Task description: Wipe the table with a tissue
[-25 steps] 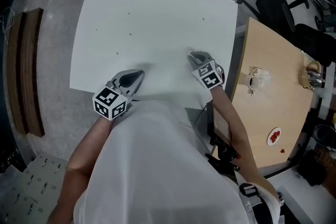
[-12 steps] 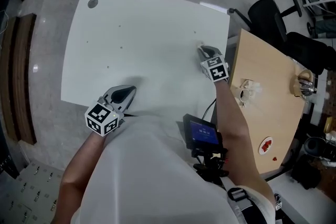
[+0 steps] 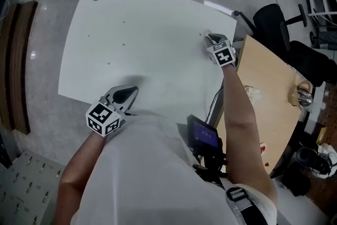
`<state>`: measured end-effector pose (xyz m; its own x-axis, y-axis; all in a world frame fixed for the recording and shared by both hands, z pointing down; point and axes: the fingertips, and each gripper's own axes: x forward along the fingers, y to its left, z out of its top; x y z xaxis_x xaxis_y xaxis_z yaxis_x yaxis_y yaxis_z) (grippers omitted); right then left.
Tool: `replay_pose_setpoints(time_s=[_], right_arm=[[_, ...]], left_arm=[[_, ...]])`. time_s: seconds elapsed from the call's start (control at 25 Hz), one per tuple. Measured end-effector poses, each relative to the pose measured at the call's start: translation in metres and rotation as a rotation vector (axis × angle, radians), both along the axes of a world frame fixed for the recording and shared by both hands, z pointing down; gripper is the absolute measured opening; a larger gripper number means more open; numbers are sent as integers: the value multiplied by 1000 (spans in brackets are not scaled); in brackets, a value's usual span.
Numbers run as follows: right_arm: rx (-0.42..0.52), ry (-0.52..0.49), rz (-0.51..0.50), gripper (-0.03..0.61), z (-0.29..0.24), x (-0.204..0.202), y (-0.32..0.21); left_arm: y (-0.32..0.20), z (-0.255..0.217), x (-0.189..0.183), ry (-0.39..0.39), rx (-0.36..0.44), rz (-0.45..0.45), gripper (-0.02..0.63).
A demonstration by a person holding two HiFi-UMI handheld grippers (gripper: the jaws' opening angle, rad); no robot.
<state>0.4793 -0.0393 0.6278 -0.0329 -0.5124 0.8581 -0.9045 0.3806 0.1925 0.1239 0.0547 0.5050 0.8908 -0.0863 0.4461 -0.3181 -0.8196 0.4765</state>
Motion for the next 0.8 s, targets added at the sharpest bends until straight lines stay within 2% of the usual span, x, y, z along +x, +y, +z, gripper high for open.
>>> replay_pose_setpoints(time_s=[0.12,0.36,0.6,0.8], right_arm=[[-52,27,-27,43,7,2,-2],[-68,76,-24,43,10,2,-5],[-83,135,-113,43,10,-12,-5],[-86,138,-170,43,10,-22,-4]], left_arm=[[-1,1,3,5,-7,-5,6],[-5,6,3,5,-21,-19,6],[-2,5,11,15,-24,-8,6],[-2,4,11,13,-18,-10,6]])
